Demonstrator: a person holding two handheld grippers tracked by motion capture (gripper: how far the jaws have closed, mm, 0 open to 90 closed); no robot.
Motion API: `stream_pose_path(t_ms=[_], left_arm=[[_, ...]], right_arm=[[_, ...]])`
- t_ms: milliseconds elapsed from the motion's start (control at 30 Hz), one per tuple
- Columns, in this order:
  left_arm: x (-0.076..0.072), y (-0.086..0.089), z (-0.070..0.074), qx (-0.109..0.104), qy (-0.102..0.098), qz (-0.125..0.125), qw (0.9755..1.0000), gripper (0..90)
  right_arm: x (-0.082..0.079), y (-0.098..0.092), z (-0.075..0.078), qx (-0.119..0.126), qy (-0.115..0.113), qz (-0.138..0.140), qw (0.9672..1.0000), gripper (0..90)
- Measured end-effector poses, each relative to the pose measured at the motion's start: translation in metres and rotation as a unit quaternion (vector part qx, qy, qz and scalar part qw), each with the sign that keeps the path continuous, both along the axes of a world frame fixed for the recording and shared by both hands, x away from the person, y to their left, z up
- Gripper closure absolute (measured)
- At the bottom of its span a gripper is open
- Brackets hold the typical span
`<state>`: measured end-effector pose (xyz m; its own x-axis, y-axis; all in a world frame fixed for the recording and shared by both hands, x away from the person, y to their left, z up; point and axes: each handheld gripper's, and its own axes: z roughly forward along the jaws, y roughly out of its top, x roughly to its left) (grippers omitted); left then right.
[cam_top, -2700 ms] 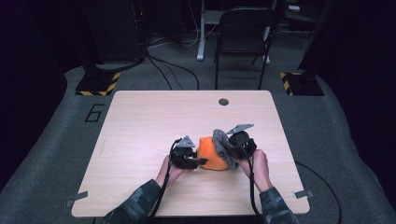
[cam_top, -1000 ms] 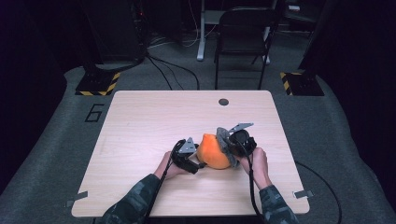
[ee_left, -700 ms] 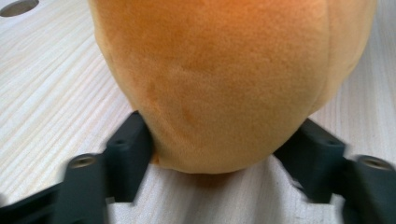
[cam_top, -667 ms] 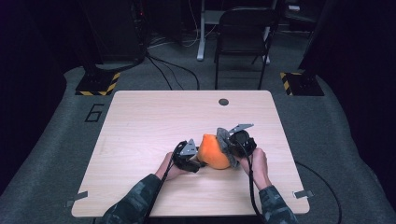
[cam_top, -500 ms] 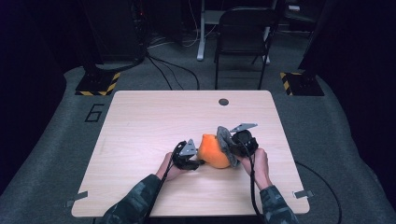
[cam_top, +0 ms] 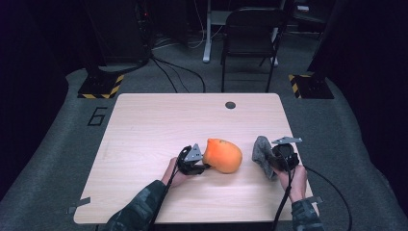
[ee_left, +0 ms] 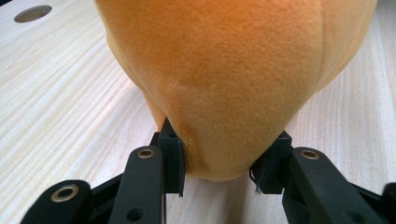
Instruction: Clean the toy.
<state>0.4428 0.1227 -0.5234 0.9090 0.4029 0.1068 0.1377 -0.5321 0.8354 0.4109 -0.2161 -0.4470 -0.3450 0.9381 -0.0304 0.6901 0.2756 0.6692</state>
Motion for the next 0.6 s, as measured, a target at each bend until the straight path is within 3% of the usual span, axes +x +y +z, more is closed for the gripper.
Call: stream_pose_path(t_ms=[267, 600], left_arm=[[-0.0033, -0.0012, -0.0003, 0.004, -0.017, 0.0, 0.9999, 67.9], [-0.0041, -0.0006, 0.0003, -0.009, -0.027, 0.0, 0.9996, 69.5]], right_arm=[[0.0051, 0.0069, -0.0041, -0.004, 0.007, 0.004, 1.0, 76.2], [0.0064, -0.0015, -0.0036, -0.002, 0.002, -0.004, 1.0, 76.1]])
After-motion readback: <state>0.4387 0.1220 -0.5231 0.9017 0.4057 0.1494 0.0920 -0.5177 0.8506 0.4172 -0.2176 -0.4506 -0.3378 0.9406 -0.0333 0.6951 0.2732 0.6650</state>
